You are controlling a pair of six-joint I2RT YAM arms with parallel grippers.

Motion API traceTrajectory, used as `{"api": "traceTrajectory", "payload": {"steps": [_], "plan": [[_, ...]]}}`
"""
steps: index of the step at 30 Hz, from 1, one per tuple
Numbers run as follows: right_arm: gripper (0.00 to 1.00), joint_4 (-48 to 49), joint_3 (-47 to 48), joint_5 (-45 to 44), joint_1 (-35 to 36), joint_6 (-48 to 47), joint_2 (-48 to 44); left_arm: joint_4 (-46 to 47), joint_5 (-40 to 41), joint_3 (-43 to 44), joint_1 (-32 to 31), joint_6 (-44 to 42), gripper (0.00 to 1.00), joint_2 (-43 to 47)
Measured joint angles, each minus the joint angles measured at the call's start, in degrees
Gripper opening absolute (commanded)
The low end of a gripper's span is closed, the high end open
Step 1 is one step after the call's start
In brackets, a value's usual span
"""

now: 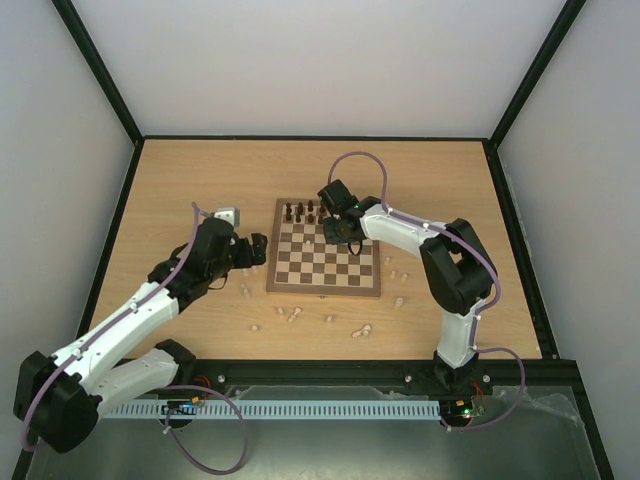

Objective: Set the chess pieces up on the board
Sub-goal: Move the chess piece to the chessboard.

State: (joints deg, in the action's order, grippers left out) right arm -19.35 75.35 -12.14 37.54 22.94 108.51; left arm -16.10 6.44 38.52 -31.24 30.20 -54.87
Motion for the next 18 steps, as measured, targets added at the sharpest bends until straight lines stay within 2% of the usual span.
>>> {"api": "traceTrajectory", "payload": {"steps": [9, 18], "plan": [[0.12, -0.04, -0.5, -0.39, 0.74, 0.07, -0.55, 0.26, 0.76, -1.03, 0.0, 0.59, 0.99, -2.34], [0.12, -1.6, -5.75, -1.31, 4.61, 0.48, -7.23, 0.52, 1.09, -1.05, 0.0, 0.92, 0.99, -2.45]]}}
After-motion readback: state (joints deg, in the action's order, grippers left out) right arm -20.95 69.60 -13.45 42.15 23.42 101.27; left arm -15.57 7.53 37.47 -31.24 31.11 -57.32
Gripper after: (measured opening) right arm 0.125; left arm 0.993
